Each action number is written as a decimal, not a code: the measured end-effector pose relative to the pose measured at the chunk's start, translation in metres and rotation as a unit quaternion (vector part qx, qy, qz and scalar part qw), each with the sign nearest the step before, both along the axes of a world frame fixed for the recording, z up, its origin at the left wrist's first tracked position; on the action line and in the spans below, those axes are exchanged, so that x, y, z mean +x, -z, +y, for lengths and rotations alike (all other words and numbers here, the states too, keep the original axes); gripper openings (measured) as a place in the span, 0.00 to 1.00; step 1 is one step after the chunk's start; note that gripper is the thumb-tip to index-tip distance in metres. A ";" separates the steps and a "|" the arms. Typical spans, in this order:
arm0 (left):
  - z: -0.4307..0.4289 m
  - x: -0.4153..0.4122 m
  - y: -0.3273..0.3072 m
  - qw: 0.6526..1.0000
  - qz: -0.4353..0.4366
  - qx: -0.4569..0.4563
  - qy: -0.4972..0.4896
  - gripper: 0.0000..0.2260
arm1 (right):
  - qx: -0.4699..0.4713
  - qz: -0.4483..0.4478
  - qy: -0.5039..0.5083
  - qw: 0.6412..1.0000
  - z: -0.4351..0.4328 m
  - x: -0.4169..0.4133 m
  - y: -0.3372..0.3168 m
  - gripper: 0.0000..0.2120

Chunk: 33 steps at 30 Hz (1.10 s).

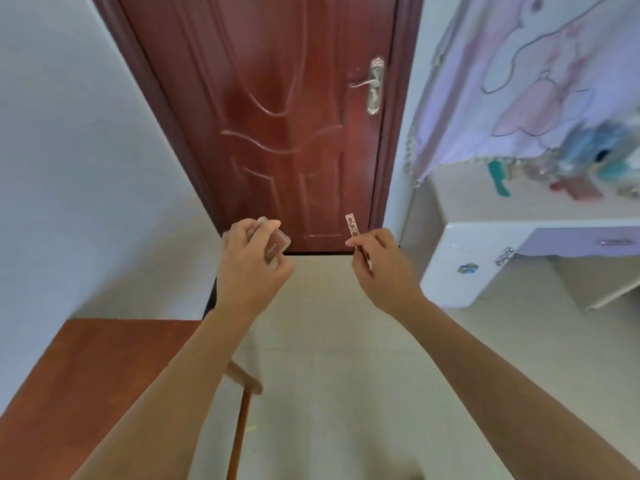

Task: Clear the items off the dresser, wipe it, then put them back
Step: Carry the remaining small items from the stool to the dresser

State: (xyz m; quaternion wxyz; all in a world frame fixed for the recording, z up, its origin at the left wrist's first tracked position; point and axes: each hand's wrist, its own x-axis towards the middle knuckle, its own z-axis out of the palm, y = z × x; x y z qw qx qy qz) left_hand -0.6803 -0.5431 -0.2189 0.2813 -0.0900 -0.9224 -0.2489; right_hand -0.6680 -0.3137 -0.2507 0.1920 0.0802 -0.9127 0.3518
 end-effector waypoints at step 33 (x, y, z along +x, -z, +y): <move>0.575 -0.375 0.074 0.938 -0.181 0.018 0.294 0.29 | -0.021 -0.153 0.333 0.930 0.529 -0.247 0.044 0.19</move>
